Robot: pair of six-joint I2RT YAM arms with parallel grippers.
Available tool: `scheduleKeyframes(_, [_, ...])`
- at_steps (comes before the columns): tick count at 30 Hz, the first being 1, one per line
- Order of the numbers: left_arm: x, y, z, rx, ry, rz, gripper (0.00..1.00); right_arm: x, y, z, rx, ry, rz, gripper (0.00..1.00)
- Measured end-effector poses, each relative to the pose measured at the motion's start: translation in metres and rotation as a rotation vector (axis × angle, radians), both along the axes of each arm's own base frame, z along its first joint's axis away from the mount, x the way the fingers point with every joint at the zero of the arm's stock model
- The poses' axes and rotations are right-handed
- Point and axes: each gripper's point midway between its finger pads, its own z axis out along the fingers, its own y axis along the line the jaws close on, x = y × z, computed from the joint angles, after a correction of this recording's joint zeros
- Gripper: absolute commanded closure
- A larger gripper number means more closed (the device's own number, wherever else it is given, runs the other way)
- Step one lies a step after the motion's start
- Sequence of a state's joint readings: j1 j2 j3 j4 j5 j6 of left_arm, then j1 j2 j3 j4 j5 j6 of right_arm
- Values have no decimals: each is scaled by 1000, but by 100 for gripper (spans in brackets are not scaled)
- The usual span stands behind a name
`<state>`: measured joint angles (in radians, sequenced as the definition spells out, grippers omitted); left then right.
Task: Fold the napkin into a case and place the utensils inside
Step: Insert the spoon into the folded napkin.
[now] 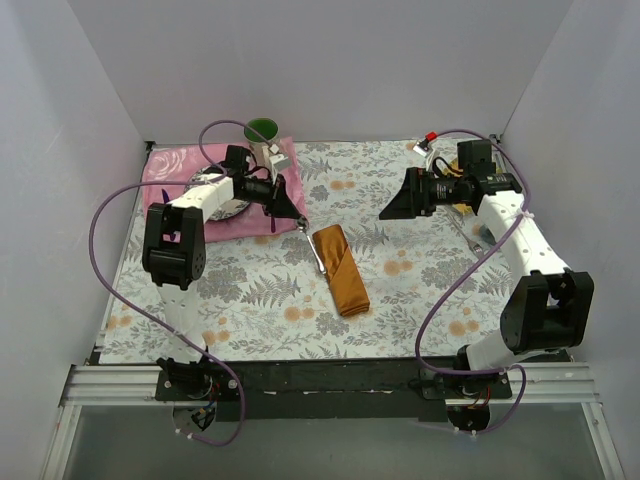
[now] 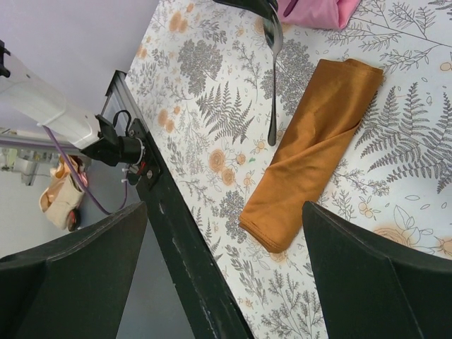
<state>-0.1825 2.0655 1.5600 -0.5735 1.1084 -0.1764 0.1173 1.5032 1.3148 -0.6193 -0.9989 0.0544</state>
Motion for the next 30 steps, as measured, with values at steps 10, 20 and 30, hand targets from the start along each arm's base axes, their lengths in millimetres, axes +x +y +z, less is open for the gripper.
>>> scheduleKeyframes(10, [-2,-17,-13,11,39,-41,100,2,-1,-3,-5,11,-1,1])
scheduleKeyframes(20, [5,-21,-19,9,63,-40,100,4,-1,-7,-8,21,-1,1])
scheduleKeyframes(30, [-10,-39,-21,14,116,-70,100,7,-1,-7,-9,14,3,1])
